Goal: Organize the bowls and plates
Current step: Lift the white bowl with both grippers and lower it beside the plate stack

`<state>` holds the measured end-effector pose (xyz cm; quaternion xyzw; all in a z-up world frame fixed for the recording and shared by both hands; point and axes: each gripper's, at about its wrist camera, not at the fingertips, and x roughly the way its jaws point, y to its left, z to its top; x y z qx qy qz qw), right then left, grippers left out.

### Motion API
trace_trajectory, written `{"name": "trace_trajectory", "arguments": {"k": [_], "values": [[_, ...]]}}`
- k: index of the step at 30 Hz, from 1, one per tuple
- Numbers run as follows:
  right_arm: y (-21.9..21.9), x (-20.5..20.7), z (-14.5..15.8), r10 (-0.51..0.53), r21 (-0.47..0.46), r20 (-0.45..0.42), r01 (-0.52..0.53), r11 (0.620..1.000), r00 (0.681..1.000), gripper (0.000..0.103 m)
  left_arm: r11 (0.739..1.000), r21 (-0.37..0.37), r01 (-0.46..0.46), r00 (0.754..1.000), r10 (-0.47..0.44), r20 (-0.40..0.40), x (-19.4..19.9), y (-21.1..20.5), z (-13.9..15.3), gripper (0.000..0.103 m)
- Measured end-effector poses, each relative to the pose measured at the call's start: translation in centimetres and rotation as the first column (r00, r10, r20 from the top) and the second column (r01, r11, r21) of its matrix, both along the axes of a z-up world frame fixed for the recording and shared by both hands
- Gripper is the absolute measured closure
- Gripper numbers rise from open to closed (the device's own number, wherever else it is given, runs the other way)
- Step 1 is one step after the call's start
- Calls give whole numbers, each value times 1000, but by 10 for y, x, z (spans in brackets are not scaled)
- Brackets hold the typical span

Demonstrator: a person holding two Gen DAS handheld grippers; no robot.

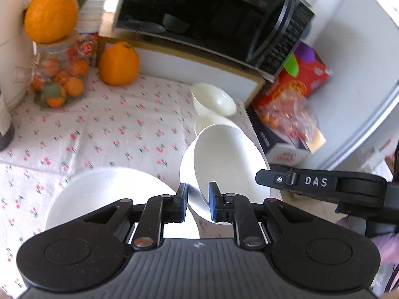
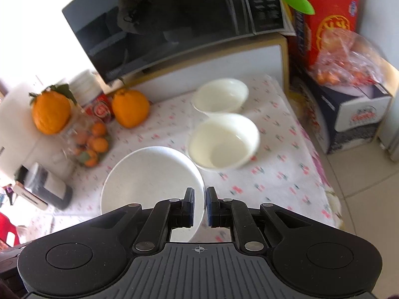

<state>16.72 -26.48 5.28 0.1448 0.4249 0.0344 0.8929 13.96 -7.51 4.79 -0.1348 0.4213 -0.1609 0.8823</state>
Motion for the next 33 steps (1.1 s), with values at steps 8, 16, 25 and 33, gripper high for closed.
{"name": "trace_trajectory", "arguments": {"k": [8, 16, 25, 33], "values": [[-25, -18, -5, -40, 17, -38, 40, 999, 998, 92, 997, 13, 80, 996, -80, -34, -13, -20, -12, 87], [-40, -22, -22, -70, 5, -102, 71, 997, 992, 92, 990, 36, 135, 988, -132, -78, -18, -38, -25, 87], [-50, -19, -40, -97, -6, -169, 97, 995, 981, 92, 978, 74, 197, 975, -187, -121, -19, -52, -38, 86], [-53, -15, -50, -108, -22, -201, 106, 994, 974, 92, 969, 92, 229, 967, -216, -137, -19, -58, -43, 85]]}}
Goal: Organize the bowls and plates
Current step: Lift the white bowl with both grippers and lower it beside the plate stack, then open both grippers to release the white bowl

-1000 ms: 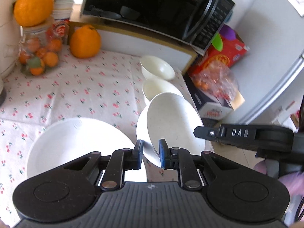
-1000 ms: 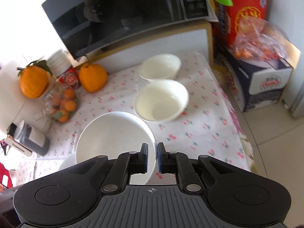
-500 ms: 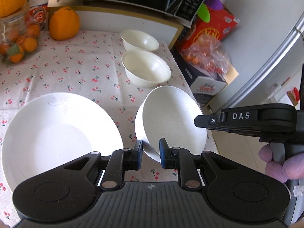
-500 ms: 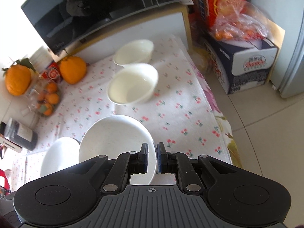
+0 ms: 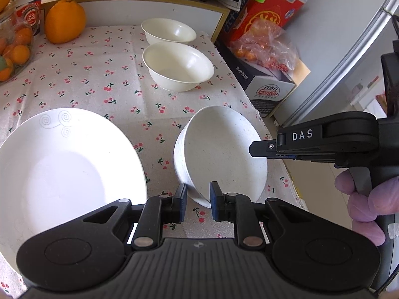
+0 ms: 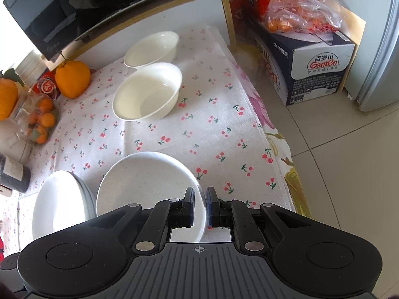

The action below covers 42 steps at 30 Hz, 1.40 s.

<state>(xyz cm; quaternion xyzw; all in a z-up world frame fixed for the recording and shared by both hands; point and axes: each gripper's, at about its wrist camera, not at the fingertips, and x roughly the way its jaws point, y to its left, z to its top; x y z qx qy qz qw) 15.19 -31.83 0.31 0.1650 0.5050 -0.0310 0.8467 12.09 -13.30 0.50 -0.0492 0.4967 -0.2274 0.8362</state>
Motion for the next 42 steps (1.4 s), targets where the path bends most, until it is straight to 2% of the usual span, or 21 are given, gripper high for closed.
{"name": "trace_trajectory", "arguments": {"k": [18, 23, 26, 29, 30, 36, 42], "values": [[1, 3, -1, -5, 27, -2, 5, 1000, 1000, 89, 1000, 12, 9, 1000, -9, 1, 2, -1, -1, 85], [1, 3, 1, 4, 42, 4, -4, 999, 1000, 89, 1000, 11, 12, 1000, -13, 17, 2, 1, 3, 79], [1, 3, 1, 2, 45, 0, -2, 999, 1000, 82, 1000, 14, 15, 1000, -15, 18, 1, 1, 2, 78], [-1, 2, 2, -6, 56, -3, 6, 998, 1000, 82, 1000, 20, 17, 1000, -17, 23, 1, 0, 3, 74], [-2, 2, 2, -9, 62, -1, 9, 998, 1000, 78, 1000, 20, 16, 1000, -17, 24, 1, -1, 4, 73], [-5, 1, 9, -24, 91, 26, 22, 996, 999, 51, 1000, 12, 5, 999, -6, 52, 0, 0, 11, 53], [-6, 1, 17, -27, 105, 66, 20, 994, 997, 30, 1000, 16, -9, 996, 7, 90, 3, 3, 20, 22]]}}
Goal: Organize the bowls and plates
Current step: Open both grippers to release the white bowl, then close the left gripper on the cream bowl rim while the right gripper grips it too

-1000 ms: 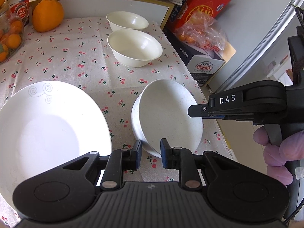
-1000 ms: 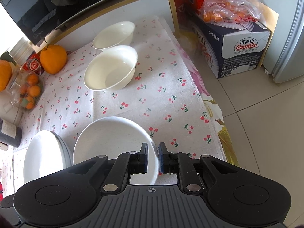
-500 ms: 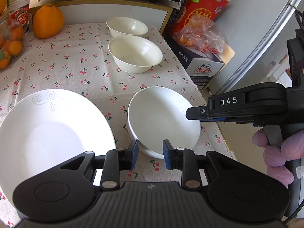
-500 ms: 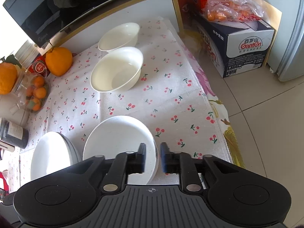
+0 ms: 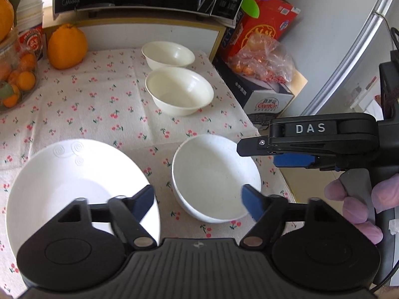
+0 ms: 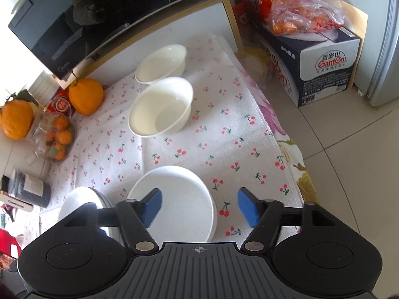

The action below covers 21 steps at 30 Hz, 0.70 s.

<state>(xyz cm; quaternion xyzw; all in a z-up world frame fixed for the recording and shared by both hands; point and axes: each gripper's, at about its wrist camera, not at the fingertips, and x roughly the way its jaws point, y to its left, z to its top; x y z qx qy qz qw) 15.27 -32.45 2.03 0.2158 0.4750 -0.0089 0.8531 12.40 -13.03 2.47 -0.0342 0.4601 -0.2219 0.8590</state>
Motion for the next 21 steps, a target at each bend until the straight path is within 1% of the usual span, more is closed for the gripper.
{"name": "trace_trajectory", "arguments": {"k": [2, 3, 5, 8, 13, 17, 21], "values": [[-1, 0, 3, -2, -1, 18, 2, 1000, 1000, 27, 1000, 13, -15, 1000, 15, 12, 2, 1, 2, 10], [-1, 1, 5, -4, -3, 29, 5, 1000, 1000, 23, 1000, 20, -24, 1000, 24, 18, 3, 2, 4, 9], [-2, 1, 7, -9, -8, 48, 9, 1000, 999, 21, 999, 33, -42, 999, 41, 31, 7, 4, 6, 6], [-5, 3, 9, -15, -3, 71, 15, 1000, 997, 19, 996, 59, -69, 996, 65, 59, 15, 7, 11, 2], [-11, 10, 12, -39, 16, 116, 37, 999, 993, 16, 988, 93, -122, 988, 112, 108, 34, 12, 16, 1], [-17, 17, 11, -60, 29, 153, 56, 998, 986, 15, 981, 105, -163, 982, 151, 110, 53, 14, 15, 1], [-24, 25, 7, -93, 67, 180, 82, 994, 979, 14, 977, 101, -188, 978, 178, 107, 73, 14, 10, 1]]}}
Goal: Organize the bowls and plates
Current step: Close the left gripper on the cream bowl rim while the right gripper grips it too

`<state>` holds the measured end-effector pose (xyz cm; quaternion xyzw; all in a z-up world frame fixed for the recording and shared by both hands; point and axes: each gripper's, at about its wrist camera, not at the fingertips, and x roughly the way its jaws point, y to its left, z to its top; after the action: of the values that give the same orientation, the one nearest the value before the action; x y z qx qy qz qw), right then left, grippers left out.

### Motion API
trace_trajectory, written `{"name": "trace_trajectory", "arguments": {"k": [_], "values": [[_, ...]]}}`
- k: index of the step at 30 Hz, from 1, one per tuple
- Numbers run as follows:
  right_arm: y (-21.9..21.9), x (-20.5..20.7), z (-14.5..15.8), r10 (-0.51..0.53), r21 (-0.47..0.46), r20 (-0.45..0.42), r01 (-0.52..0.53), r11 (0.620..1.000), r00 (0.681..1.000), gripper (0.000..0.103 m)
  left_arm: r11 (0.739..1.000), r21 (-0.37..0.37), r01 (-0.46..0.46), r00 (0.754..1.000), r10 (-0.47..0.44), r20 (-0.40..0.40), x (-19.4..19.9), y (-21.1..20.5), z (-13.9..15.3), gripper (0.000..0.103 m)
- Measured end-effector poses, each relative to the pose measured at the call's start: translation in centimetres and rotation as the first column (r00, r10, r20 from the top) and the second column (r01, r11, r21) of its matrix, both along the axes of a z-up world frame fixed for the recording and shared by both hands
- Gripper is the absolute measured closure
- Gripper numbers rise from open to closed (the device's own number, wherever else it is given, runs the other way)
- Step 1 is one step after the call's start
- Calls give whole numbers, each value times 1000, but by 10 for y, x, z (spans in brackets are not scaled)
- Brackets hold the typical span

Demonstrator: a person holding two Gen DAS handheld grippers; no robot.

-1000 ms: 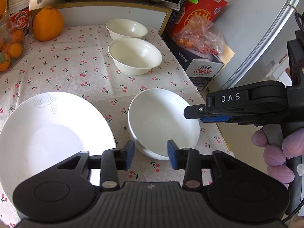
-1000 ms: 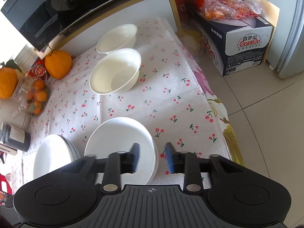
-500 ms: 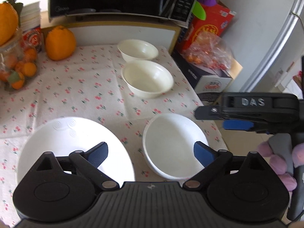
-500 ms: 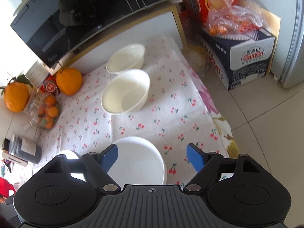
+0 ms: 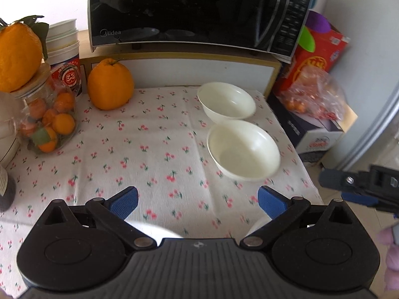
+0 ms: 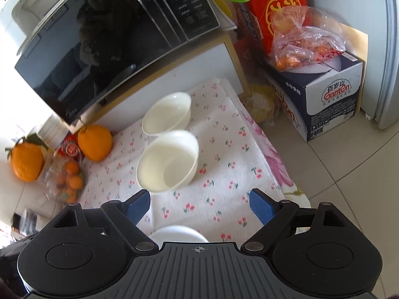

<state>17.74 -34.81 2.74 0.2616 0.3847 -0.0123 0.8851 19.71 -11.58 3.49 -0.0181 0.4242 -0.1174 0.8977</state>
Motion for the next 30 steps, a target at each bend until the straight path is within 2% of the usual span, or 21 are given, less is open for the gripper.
{"name": "trace_trajectory", "arguments": {"k": [3, 7, 12, 15, 18, 20, 23, 25, 30], "values": [[-4, 7, -5, -24, 28, 31, 23, 999, 999, 14, 1000, -16, -9, 1000, 9, 6, 16, 0, -6, 1], [-8, 20, -17, -59, 65, 46, 56, 996, 997, 14, 997, -76, -11, 999, 13, 30, 32, 3, -20, 1], [-11, 37, -31, -102, 137, 46, 95, 986, 994, 14, 989, -151, 10, 1000, -11, -8, 52, 1, -34, 3], [-11, 44, -39, -122, 173, 37, 114, 978, 992, 14, 981, -195, 2, 999, -9, -33, 61, -1, -39, 9], [-8, 49, -46, -131, 197, 27, 123, 973, 991, 14, 969, -248, -5, 998, -12, -67, 69, 0, -46, 21], [-6, 53, -51, -135, 207, 17, 128, 970, 991, 15, 964, -266, -20, 996, -3, -87, 72, 0, -50, 40], [-4, 57, -56, -146, 231, 6, 141, 963, 989, 15, 962, -270, -32, 995, 7, -95, 73, -1, -54, 53], [-1, 59, -59, -151, 241, 4, 146, 960, 988, 17, 961, -276, -30, 996, 4, -93, 73, -2, -56, 58], [5, 62, -63, -152, 234, -3, 148, 961, 988, 37, 961, -275, -22, 997, 0, -78, 72, -3, -55, 67]]}}
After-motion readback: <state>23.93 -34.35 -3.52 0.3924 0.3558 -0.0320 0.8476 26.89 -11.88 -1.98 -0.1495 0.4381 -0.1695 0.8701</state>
